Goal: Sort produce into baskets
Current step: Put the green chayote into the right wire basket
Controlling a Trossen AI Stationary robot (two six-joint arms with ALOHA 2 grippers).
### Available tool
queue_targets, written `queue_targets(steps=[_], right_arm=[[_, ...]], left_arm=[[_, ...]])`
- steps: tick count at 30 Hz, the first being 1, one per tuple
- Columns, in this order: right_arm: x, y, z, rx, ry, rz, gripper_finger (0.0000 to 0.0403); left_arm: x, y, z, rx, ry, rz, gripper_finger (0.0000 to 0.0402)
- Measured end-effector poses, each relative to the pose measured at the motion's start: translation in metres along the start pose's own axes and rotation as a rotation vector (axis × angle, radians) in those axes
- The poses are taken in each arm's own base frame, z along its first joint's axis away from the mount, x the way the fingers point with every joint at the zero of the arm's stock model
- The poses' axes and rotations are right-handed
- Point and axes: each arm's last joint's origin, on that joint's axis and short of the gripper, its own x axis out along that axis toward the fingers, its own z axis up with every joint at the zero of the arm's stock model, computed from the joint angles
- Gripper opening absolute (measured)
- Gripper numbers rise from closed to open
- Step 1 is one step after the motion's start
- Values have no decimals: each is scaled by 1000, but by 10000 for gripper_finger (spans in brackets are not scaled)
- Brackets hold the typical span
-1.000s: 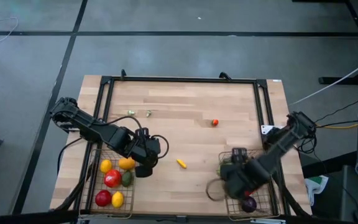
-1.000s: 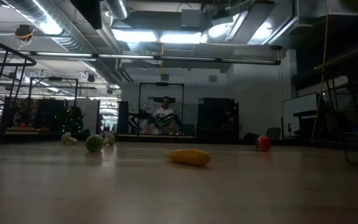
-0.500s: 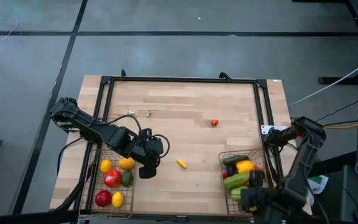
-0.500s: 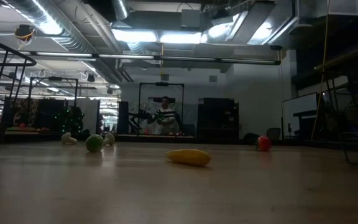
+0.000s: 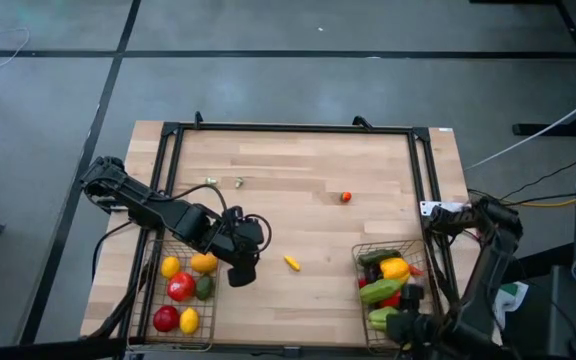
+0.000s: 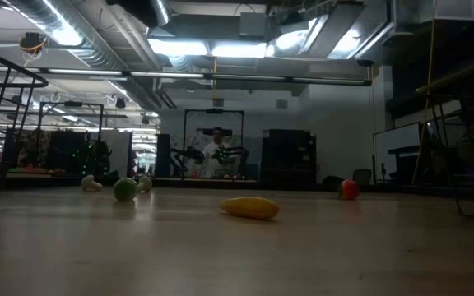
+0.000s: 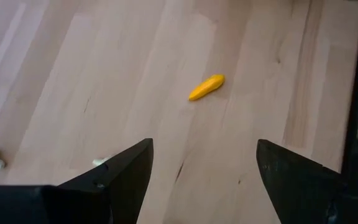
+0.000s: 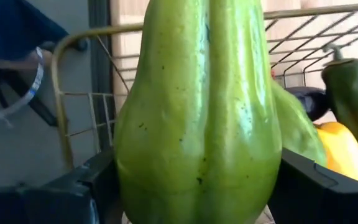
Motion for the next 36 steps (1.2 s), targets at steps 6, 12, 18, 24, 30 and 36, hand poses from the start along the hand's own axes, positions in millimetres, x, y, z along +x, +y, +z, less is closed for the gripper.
queue_targets(steps=[6, 12, 18, 24, 30, 36], right_arm=[[22, 11, -3, -71, 70, -45, 294], [34, 16, -4, -83, 80, -77, 294], [37, 18, -5, -84, 81, -82, 294], [37, 18, -4, -82, 83, -75, 294], [37, 18, -5, -81, 88, -72, 294], [38, 18, -5, -83, 91, -76, 294]], left_arm=[[0, 0, 0, -3, -4, -2, 280], [0, 0, 1, -6, -8, 3, 280], [0, 0, 1, -6, -19, 16, 280], [0, -1, 4, -13, -53, 7, 280], [3, -7, 10, 4, -122, -9, 280], [14, -12, 12, 37, -130, -1, 280]])
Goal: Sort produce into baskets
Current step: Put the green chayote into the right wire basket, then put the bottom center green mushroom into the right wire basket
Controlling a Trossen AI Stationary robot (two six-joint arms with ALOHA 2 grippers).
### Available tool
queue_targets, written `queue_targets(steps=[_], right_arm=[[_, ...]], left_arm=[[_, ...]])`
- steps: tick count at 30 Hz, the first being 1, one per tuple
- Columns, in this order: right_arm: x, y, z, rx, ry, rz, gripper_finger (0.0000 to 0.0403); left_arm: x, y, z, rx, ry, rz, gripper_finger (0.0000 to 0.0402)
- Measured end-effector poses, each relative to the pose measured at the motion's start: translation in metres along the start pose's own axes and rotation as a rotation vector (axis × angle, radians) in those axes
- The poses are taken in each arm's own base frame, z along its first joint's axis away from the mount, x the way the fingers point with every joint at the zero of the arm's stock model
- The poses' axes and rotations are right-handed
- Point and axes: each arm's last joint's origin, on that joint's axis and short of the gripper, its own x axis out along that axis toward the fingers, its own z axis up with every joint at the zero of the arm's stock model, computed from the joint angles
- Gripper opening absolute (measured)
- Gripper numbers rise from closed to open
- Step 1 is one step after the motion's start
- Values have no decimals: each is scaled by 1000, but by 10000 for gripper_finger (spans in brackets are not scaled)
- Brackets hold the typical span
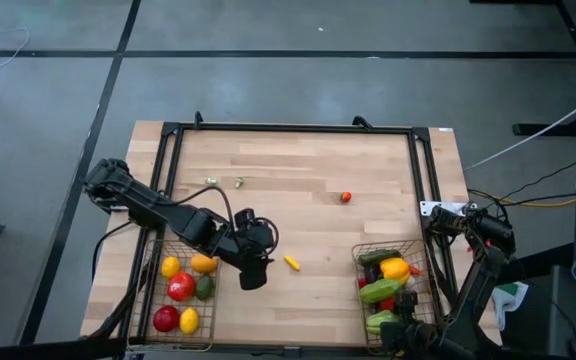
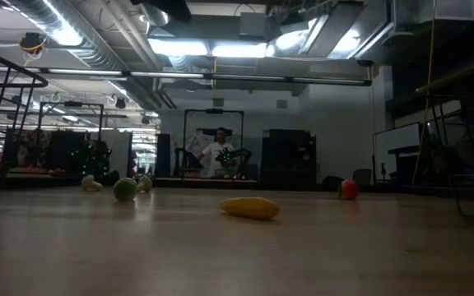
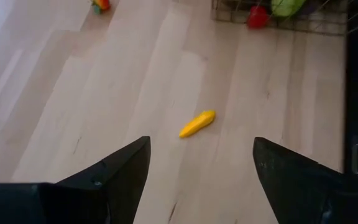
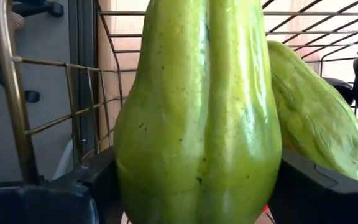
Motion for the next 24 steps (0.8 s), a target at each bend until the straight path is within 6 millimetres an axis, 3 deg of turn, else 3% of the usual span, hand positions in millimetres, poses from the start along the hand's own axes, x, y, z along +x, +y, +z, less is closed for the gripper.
queue_targets(steps=[5, 13, 24], right_arm=[[0, 0, -1, -2, 31, 9, 310], [1, 0, -1, -1, 42, 14, 394], [-1, -4, -3, 14, 196, 59, 356]], left_arm=[[12, 4, 0, -32, 36, 47, 280], [38, 25, -3, -118, 163, 187, 280], [67, 55, -9, -197, 346, 355, 280]])
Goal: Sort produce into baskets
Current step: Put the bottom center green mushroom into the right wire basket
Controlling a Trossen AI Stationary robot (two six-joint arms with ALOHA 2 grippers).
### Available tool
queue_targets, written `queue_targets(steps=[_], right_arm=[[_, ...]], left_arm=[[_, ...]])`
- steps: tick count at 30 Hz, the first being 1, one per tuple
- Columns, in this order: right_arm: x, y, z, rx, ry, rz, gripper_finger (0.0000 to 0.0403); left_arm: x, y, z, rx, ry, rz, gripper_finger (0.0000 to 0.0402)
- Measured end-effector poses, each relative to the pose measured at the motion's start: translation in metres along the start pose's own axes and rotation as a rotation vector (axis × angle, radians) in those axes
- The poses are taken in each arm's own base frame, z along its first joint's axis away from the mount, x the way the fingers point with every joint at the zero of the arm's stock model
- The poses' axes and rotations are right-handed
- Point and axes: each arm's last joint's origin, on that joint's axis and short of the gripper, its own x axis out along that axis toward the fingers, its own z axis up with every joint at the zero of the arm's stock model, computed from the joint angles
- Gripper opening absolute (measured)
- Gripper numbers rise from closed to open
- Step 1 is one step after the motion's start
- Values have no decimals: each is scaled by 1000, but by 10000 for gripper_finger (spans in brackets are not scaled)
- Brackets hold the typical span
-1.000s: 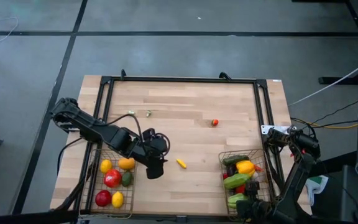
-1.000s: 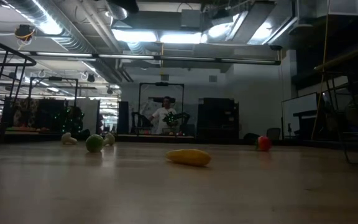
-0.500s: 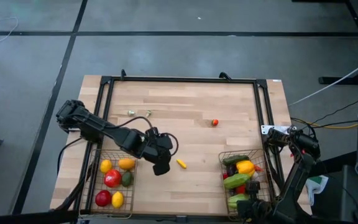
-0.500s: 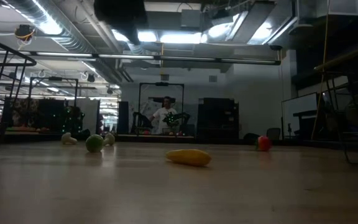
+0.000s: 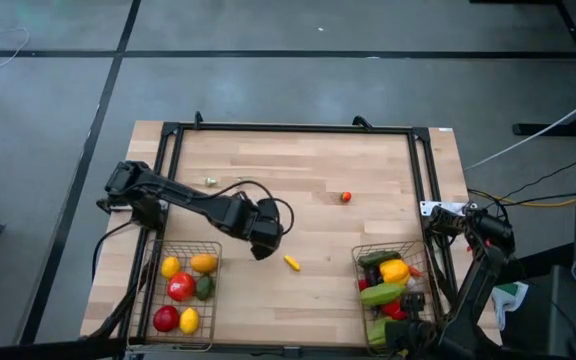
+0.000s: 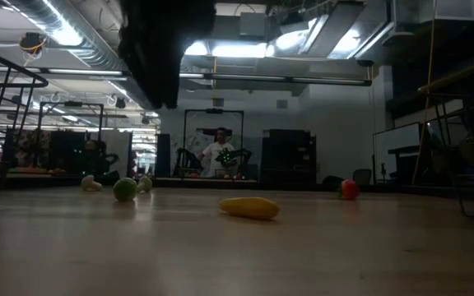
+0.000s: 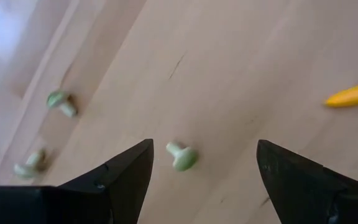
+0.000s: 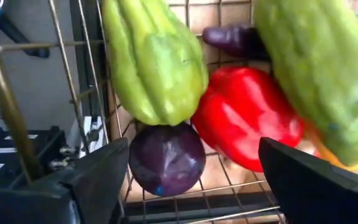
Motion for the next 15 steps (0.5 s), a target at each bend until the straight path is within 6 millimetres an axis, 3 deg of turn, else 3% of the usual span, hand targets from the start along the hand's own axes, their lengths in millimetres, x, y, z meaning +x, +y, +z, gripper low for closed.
queue_targets(steps=[15], right_arm=[[-50, -37, -10, 8, -269, -65, 351]], left_arm=[[42, 11, 4, -126, 194, 108, 280]])
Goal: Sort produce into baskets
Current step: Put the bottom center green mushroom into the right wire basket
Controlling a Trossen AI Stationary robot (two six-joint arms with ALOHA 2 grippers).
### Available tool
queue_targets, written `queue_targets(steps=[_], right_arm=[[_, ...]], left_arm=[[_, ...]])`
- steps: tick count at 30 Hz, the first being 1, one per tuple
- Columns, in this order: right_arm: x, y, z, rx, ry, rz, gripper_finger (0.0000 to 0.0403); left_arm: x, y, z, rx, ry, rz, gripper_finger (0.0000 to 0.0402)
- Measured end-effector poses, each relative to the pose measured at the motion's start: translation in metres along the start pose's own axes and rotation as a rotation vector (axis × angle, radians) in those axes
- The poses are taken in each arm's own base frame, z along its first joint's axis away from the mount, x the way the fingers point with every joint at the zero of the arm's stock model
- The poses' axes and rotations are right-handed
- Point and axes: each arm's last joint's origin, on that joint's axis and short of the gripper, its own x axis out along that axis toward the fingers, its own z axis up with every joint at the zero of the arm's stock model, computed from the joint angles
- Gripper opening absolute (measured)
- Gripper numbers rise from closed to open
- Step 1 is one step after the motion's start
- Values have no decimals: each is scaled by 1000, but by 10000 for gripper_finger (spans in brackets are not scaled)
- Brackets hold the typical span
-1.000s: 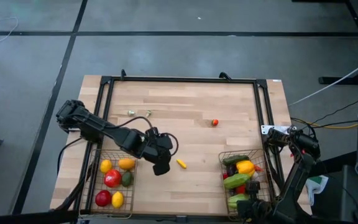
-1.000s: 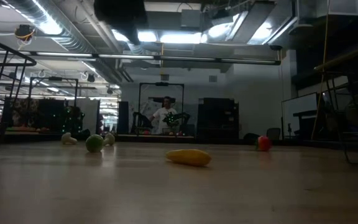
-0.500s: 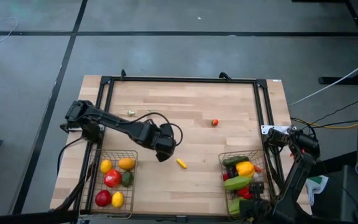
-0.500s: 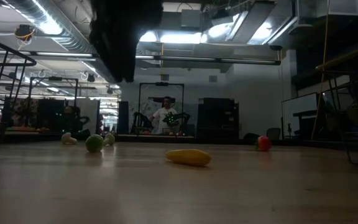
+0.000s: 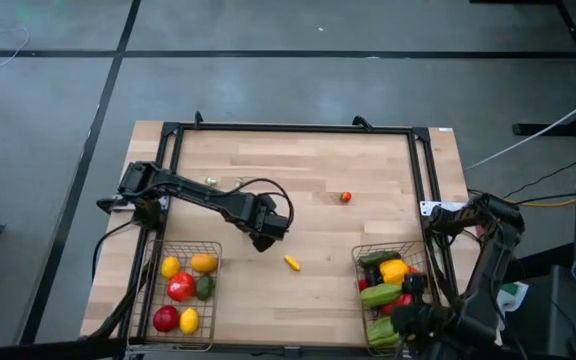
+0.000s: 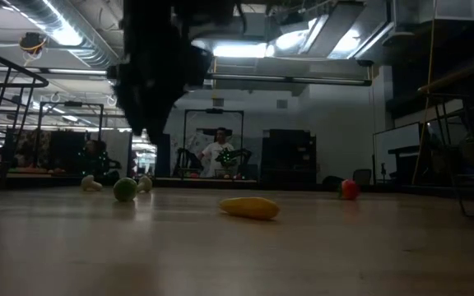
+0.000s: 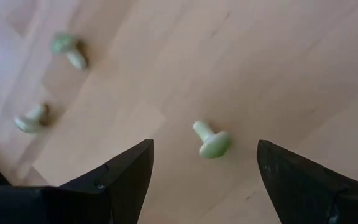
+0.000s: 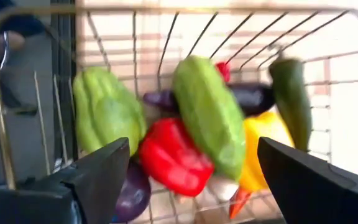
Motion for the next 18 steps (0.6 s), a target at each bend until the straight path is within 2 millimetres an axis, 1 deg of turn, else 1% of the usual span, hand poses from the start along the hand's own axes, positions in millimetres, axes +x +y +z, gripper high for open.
queue_targets(steps=[5, 9, 14, 18], right_arm=[[-5, -5, 2, 7, -84, -28, 351], [-4, -8, 6, 9, -133, -66, 351], [-1, -14, 15, 9, -138, -86, 351], [2, -19, 23, -11, -134, -97, 351]], left_arm=[[28, 4, -11, -3, 96, -6, 280], [46, 4, -18, -4, 104, -19, 280], [59, 3, -21, -10, 100, -54, 280], [64, 3, -23, -9, 96, -59, 280]])
